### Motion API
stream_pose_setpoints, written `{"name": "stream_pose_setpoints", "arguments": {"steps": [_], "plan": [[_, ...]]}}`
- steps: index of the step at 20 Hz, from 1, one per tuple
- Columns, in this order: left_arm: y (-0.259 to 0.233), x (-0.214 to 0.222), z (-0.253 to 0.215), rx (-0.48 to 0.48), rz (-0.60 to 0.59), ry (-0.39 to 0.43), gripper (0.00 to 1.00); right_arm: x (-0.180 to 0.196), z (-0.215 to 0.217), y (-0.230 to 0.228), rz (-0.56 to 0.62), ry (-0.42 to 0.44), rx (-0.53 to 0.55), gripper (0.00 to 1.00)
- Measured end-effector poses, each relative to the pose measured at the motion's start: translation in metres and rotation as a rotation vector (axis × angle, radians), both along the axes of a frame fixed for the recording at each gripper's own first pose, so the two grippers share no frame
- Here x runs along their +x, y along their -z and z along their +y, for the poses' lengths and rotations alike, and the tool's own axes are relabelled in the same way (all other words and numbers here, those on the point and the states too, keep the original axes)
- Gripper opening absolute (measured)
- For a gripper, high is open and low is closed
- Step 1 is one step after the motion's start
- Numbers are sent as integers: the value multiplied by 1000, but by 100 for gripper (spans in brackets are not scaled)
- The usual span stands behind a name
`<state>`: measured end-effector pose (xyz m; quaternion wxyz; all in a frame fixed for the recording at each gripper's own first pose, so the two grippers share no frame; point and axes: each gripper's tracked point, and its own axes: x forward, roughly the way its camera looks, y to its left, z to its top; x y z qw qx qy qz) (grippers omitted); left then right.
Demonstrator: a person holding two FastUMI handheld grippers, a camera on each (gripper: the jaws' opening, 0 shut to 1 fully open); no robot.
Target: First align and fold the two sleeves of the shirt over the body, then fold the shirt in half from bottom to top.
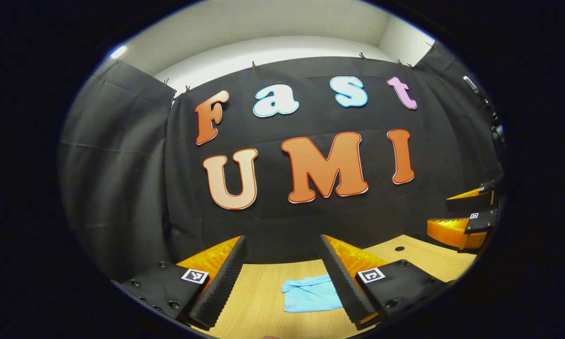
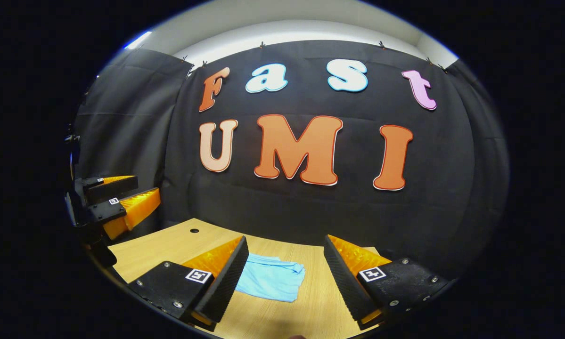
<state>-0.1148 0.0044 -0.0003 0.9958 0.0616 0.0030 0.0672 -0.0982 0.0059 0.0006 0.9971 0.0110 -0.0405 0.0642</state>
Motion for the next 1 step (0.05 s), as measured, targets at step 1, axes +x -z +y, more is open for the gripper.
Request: {"name": "stream_pose_setpoints", "arguments": {"steps": [1], "plan": [[2, -3, 0, -5, 5, -4, 99, -3, 0, 3, 5, -1, -4, 98]]}}
